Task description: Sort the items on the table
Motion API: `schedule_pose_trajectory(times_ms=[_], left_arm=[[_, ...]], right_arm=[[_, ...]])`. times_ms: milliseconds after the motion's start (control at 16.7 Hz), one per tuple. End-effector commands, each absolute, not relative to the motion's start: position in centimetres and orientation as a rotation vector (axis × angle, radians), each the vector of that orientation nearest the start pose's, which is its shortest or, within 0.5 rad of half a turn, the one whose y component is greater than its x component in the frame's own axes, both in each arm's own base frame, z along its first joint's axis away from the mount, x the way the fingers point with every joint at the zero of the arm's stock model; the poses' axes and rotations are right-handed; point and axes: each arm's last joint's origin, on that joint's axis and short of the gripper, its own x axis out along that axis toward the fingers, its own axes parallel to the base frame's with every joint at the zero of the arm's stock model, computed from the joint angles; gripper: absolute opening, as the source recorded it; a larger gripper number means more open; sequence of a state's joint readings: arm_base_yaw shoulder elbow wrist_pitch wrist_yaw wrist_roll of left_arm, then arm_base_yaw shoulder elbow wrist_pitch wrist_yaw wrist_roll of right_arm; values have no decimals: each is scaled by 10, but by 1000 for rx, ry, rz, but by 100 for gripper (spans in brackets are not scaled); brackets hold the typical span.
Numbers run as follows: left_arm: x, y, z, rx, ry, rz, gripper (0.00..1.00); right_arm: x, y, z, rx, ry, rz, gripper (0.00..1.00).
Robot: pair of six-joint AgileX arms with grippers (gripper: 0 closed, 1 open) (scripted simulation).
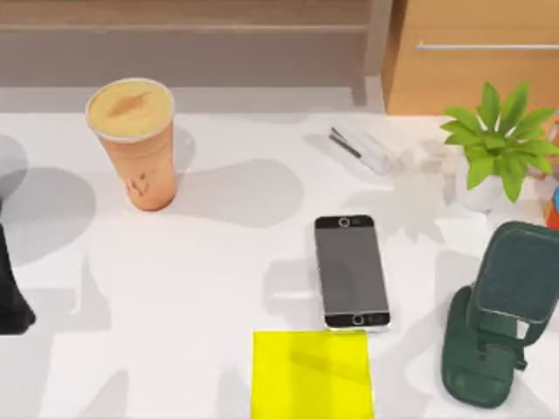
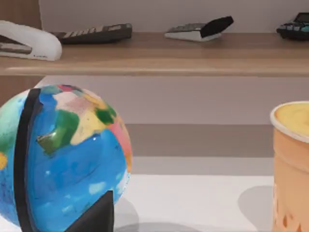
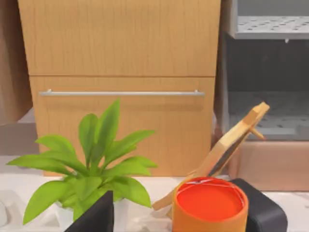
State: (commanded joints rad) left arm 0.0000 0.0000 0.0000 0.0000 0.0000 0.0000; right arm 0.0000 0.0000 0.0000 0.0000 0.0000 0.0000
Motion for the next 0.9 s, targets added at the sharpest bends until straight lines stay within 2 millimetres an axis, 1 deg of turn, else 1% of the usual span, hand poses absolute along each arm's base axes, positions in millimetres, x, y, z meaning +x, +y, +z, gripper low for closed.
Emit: schedule_pose_trajectory(times_ms=[180,300,420,540,720,900], left_arm=[[106,-1,160,0,0,0,100],[106,-1,160,0,0,0,100],[106,-1,160,0,0,0,100],[106,-1,160,0,0,0,100],[106,-1,160,0,0,0,100],[106,-1,160,0,0,0,100]], right_arm=[[106,-1,162,-5,11,-2,100],[106,-2,169,-29,60,-8,100],[109,-3,181,-68,150,-15,100],[117,-5,195,-116,279,-18,100],[138,-9,216,-194,525,-4,100],[172,-15,229,-264,802,40,100]])
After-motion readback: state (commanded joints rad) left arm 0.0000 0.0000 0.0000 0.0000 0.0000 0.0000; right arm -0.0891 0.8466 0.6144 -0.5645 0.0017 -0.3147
